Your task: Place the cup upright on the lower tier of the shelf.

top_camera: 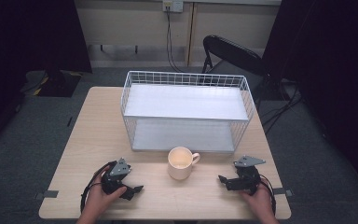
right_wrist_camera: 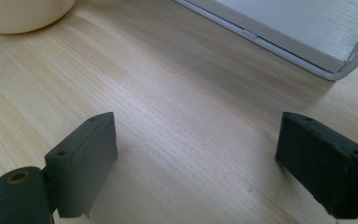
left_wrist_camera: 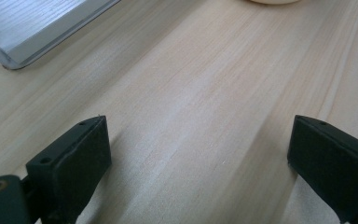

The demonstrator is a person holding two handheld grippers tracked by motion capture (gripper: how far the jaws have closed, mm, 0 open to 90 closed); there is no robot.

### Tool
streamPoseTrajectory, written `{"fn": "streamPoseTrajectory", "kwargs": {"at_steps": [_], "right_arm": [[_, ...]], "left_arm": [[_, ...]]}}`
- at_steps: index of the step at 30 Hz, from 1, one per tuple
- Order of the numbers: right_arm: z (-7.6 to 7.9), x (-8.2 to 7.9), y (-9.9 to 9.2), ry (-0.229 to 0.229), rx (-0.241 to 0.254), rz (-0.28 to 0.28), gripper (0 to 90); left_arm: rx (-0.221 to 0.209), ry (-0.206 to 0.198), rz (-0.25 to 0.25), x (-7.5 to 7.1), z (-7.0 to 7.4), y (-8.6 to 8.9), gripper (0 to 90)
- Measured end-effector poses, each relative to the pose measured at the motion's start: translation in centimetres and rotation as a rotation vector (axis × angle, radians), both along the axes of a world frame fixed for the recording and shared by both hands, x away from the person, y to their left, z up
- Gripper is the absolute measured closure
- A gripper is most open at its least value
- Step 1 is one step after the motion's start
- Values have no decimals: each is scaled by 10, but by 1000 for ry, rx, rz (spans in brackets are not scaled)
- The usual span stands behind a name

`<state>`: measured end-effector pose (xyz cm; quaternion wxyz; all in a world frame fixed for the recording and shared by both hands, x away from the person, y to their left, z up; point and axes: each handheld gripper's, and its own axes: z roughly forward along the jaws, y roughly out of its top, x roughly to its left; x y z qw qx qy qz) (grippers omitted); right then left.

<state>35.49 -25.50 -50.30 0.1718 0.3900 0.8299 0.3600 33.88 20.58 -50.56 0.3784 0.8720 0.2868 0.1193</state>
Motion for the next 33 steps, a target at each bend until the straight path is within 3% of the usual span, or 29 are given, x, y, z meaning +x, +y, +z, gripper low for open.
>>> {"fn": "streamPoseTrajectory", "kwargs": {"at_steps": [13, 26, 33], "right_arm": [[1, -1, 2, -6, -3, -8, 154], [15, -5, 23, -28, -50, 132, 205], [20, -3, 25, -27, -39, 138, 199]], "left_arm": [[1, 0, 3, 0, 0, 0, 53], [2, 1, 2, 0, 0, 0, 52], [1, 1, 2, 0, 0, 0, 52]]}}
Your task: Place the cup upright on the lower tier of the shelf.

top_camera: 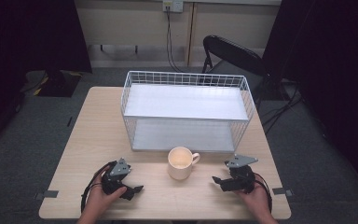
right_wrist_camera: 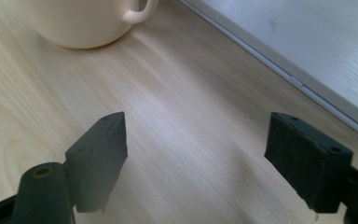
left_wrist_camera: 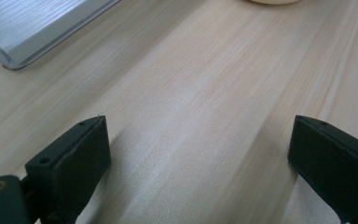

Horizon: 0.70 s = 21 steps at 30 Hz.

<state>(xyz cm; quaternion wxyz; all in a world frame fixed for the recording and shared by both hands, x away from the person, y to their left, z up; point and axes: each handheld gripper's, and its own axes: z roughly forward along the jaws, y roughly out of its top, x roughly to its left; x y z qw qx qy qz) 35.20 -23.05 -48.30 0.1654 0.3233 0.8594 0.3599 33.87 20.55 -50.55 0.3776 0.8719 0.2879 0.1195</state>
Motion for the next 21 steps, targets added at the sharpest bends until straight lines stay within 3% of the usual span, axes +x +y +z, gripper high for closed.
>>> {"fn": "streamPoseTrajectory", "kwargs": {"at_steps": [2, 9, 21], "right_arm": [[4, 4, 1, 2, 31, -12, 201], [15, 12, 15, -26, 14, 10, 193], [17, 14, 33, -33, 31, 33, 184]], "left_arm": [[0, 0, 0, 0, 0, 0, 52], [0, 0, 0, 0, 0, 0, 52], [0, 0, 0, 0, 0, 0, 52]]}}
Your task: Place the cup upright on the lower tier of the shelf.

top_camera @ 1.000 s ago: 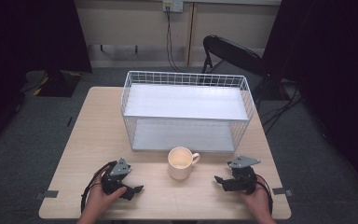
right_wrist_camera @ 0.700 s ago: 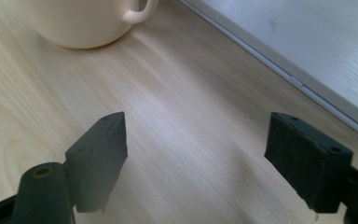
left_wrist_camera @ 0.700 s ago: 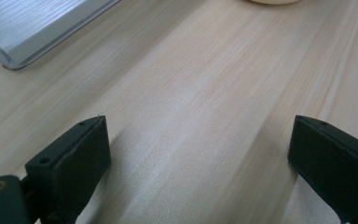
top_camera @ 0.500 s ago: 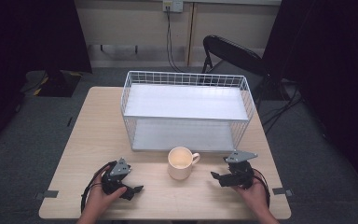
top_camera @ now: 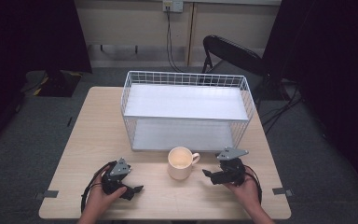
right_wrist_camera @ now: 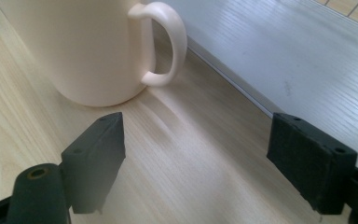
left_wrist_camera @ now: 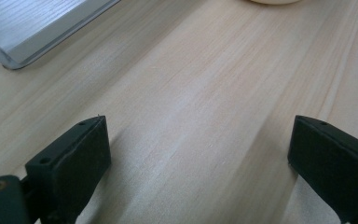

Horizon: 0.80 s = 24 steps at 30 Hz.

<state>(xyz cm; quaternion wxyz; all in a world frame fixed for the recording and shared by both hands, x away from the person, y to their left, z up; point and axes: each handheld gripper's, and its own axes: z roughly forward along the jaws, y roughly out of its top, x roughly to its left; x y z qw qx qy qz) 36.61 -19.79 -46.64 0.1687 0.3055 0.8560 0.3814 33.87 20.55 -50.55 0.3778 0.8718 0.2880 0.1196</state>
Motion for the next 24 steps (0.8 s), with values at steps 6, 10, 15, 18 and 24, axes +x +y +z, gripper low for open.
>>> {"fn": "streamPoseTrajectory", "kwargs": {"at_steps": [6, 10, 15, 18, 24], "right_arm": [[-2, 1, 5, 9, 12, 6, 189], [-3, 3, 9, 4, 14, 7, 210], [-4, 6, 11, 6, 34, -2, 259], [-5, 9, 14, 19, 49, 3, 298], [-6, 10, 20, 17, 58, -12, 361]], "left_arm": [[1, 0, 0, 0, 0, 0, 52], [0, 0, 0, 0, 0, 0, 52], [1, 0, 0, 0, 0, 0, 51], [0, 0, 0, 0, 0, 0, 52], [0, 0, 0, 0, 0, 0, 52]]}}
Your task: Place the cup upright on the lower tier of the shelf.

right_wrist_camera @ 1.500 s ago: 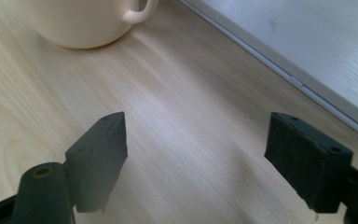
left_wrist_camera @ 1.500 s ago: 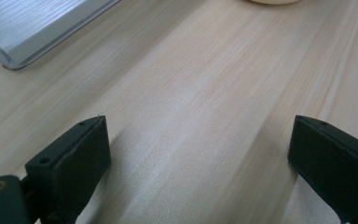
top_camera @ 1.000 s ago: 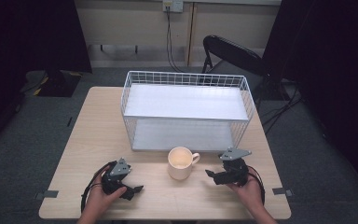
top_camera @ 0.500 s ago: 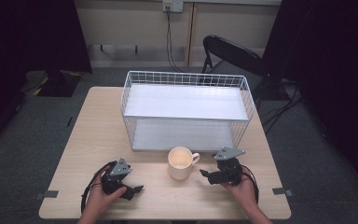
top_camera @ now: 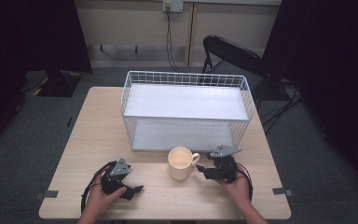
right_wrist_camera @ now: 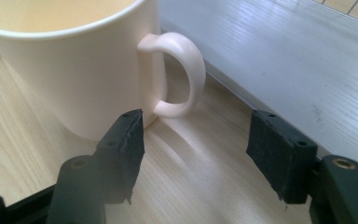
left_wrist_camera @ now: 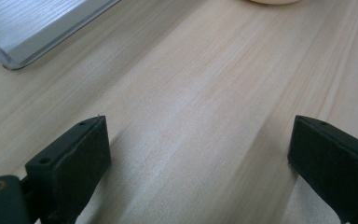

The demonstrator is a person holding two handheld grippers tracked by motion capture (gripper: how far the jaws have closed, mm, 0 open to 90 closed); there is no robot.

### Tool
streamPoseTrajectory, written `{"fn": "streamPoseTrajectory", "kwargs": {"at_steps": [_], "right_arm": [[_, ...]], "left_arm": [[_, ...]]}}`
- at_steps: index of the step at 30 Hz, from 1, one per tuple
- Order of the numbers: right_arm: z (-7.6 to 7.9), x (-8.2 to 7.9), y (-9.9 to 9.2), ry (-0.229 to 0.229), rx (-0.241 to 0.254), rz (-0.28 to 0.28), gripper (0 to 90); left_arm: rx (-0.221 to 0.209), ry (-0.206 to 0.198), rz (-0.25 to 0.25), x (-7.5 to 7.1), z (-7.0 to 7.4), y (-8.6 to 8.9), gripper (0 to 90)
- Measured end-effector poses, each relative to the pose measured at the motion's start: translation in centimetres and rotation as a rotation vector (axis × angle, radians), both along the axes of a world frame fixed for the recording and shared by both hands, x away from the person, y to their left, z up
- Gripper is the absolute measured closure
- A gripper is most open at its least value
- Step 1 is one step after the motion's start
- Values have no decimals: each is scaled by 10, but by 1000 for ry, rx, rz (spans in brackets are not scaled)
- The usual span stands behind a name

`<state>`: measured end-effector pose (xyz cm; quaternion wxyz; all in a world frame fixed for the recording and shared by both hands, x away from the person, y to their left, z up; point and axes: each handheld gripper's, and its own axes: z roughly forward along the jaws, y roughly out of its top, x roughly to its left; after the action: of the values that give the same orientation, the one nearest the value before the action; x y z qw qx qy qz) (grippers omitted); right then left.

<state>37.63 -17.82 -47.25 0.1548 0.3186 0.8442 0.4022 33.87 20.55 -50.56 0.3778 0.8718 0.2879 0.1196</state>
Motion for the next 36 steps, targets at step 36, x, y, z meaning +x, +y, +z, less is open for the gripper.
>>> {"fn": "streamPoseTrajectory", "kwargs": {"at_steps": [36], "right_arm": [[5, 7, 13, -9, 52, -44, 612]], "left_arm": [[0, 0, 0, 0, 0, 0, 51]]}}
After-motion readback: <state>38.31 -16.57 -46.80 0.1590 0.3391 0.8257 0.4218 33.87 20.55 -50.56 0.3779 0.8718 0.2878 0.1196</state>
